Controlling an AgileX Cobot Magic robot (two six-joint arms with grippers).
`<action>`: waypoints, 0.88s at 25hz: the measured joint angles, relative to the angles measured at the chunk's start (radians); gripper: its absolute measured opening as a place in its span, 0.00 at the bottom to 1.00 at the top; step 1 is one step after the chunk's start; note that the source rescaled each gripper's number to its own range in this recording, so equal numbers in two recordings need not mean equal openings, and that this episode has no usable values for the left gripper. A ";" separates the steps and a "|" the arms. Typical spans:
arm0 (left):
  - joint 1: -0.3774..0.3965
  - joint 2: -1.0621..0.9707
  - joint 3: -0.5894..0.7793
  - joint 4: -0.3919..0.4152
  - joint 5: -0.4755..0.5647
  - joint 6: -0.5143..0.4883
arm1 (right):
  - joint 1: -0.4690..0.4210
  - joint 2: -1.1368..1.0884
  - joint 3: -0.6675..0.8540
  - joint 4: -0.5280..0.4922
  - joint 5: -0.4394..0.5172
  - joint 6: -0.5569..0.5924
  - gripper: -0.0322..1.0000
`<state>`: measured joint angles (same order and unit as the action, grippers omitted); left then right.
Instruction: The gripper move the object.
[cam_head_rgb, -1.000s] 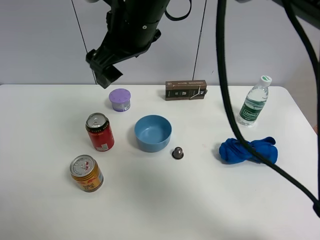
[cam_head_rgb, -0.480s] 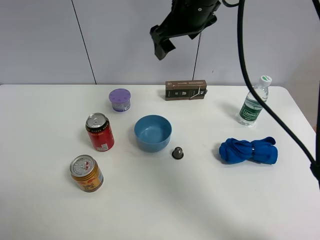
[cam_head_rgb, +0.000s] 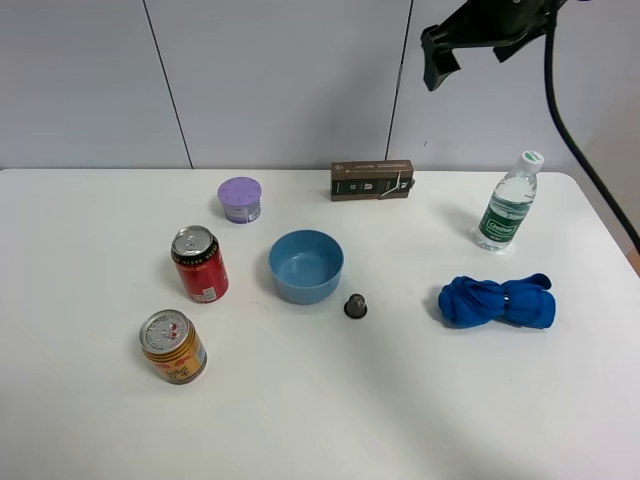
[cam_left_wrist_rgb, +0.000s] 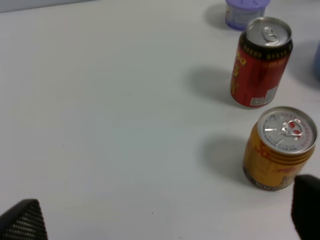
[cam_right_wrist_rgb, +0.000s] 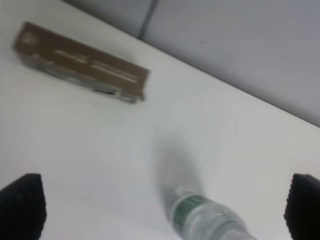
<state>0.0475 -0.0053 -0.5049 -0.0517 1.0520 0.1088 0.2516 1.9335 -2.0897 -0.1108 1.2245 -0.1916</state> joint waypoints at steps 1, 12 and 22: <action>0.000 0.000 0.000 0.000 0.000 0.000 | -0.018 -0.011 0.000 -0.001 0.000 0.005 0.88; 0.000 0.000 0.000 0.000 0.000 0.000 | -0.274 -0.198 0.000 -0.024 0.000 0.026 0.88; 0.000 0.000 0.000 0.000 0.000 0.000 | -0.359 -0.408 0.225 -0.028 0.001 0.027 0.88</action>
<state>0.0475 -0.0053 -0.5049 -0.0517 1.0520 0.1088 -0.1079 1.5252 -1.8648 -0.1392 1.2251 -0.1650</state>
